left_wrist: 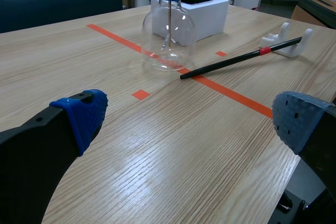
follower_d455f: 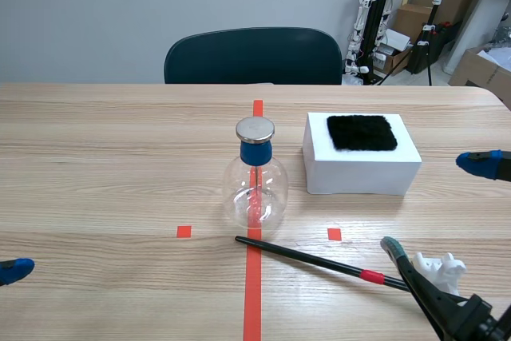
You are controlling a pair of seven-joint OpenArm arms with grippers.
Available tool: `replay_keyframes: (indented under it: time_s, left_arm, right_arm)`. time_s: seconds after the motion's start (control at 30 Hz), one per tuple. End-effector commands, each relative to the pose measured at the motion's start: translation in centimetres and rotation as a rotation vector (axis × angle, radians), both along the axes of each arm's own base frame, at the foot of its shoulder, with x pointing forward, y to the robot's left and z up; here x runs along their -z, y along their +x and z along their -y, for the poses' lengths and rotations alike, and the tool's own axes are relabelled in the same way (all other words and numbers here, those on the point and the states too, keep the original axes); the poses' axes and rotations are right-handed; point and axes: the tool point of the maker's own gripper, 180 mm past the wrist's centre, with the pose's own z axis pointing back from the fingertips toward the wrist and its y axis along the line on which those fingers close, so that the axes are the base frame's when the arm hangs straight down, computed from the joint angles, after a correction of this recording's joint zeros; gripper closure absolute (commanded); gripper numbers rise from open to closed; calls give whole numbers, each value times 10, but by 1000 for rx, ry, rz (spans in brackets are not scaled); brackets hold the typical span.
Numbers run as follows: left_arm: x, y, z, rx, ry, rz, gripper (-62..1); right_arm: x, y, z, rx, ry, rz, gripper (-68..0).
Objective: Do the electroscope experiment. put the rod down on the box
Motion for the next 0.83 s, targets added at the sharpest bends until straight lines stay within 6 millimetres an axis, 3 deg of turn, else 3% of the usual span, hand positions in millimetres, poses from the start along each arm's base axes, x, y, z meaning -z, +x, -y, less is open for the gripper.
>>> replay_keyframes:
  time_s: [0.0,0.8]
  left_arm:
    - [-12,2,-2,1,-31,45,-623]
    - [-12,2,-2,1,-31,45,-623]
  right_arm:
    - [-10,4,-4,-19,10,34,-679]
    - [-8,5,-3,-14,3,26,-679]
